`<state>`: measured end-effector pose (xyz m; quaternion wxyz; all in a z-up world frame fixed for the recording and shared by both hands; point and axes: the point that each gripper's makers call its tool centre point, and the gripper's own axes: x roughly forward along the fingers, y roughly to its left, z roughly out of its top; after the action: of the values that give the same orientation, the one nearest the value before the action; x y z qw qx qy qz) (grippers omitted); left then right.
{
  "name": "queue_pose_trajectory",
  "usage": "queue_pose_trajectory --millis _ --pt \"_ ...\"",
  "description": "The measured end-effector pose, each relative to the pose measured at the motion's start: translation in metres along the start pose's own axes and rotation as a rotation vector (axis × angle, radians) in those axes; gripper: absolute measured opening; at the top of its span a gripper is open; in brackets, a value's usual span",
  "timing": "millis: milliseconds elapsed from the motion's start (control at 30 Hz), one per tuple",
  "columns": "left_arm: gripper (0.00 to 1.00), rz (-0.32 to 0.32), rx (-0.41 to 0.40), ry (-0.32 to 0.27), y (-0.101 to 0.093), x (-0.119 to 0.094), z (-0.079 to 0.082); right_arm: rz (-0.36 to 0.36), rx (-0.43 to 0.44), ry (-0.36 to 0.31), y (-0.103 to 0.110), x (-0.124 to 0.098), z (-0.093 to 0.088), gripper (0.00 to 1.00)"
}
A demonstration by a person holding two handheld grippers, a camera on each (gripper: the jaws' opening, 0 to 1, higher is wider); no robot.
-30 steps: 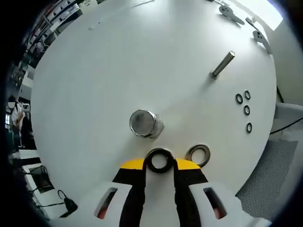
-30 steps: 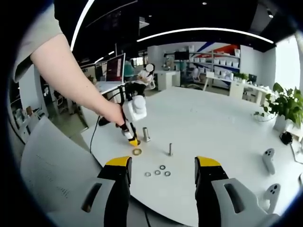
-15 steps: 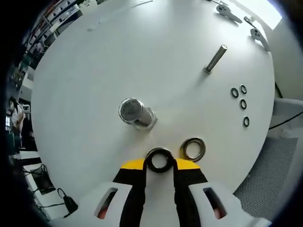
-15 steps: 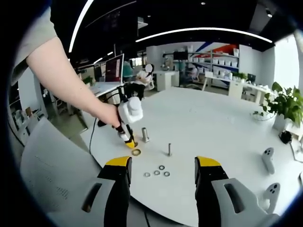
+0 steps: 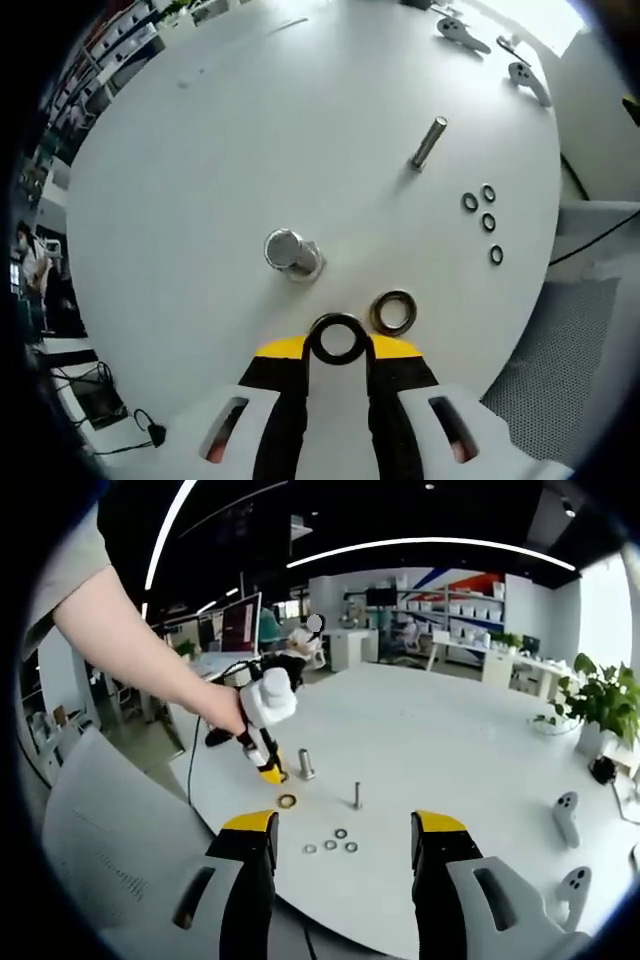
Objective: Place the washer onto the threaded stud by aligning its center hole with the stud, sliding it down to the base, and recovering from edge contact or off-axis alignment until the washer reaches the visible bottom stop.
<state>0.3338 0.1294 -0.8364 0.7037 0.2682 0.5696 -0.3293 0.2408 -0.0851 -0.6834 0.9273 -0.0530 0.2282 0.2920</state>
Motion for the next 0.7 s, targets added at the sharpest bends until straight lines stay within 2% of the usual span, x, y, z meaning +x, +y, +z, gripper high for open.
queue_pose_trajectory --millis 167,267,533,700 --pt "0.19 0.008 0.091 -0.01 -0.004 -0.018 0.009 -0.002 0.002 0.001 -0.001 0.0 0.0 0.55" --pt "0.19 0.029 0.136 -0.026 0.001 -0.025 0.017 0.002 0.001 0.002 0.0 0.0 -0.001 0.55" --pt "0.19 0.055 0.168 -0.055 0.009 -0.038 0.039 0.001 0.001 -0.002 0.0 0.0 0.0 0.55" --pt "0.19 0.068 0.135 -0.077 0.019 -0.04 0.05 0.001 0.0 -0.004 0.001 -0.001 0.0 0.55"
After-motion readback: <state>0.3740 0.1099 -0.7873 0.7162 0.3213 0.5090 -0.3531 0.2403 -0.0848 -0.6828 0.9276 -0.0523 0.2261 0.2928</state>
